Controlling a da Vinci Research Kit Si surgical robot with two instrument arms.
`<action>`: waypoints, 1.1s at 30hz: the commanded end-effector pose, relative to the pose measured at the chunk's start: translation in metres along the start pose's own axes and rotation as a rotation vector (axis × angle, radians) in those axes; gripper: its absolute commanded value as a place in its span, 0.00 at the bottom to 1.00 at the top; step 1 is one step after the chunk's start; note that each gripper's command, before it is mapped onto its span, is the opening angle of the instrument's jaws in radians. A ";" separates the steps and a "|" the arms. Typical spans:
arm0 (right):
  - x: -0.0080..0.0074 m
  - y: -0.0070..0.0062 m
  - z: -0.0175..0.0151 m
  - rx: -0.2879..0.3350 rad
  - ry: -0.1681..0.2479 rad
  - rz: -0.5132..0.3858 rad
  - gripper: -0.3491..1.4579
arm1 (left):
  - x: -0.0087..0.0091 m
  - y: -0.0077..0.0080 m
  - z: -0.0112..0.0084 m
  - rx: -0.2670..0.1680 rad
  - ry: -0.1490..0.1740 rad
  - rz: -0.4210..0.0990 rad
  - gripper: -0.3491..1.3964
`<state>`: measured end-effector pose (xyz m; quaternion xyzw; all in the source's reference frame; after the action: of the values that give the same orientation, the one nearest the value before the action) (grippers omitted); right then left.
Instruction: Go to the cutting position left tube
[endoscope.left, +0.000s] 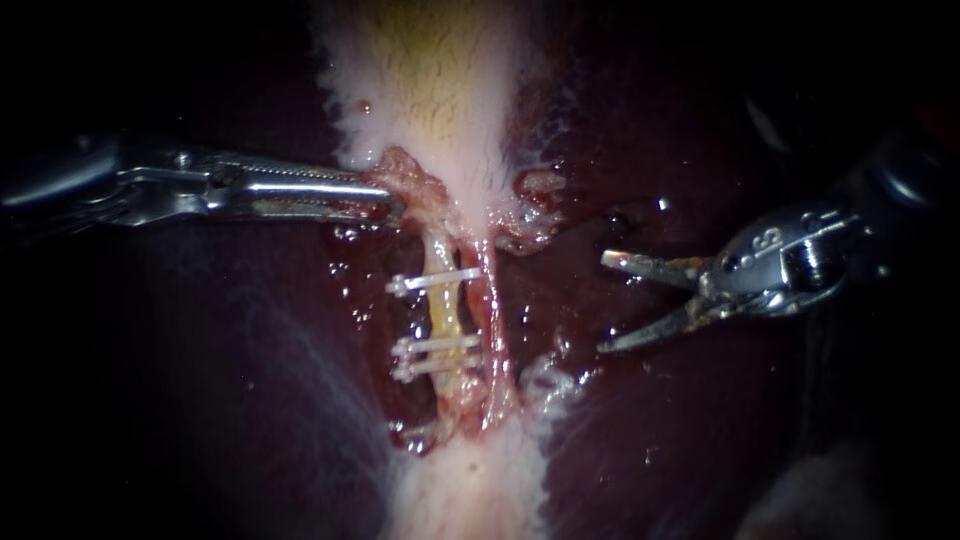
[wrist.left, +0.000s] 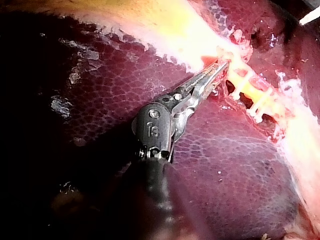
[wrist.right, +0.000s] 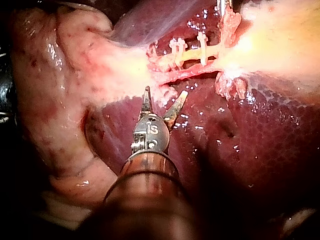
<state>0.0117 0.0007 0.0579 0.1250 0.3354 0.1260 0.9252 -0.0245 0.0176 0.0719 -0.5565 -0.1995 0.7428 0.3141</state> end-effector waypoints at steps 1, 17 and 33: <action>0.0000 0.0000 0.0000 0.000 0.000 0.001 0.99 | 0.0002 0.0000 -0.0002 -0.001 0.000 0.000 0.00; 0.0003 0.0000 0.0003 0.030 0.004 0.003 0.99 | 0.0063 0.0046 -0.0072 -0.024 -0.006 -0.032 0.00; 0.0019 -0.0032 0.0082 0.246 0.029 0.030 0.94 | 0.0057 0.0051 -0.0058 -0.019 -0.005 -0.027 0.00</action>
<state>0.0195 -0.0031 0.0621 0.2419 0.3609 0.0975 0.8954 -0.0214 0.0175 0.0628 -0.5550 -0.2152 0.7379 0.3181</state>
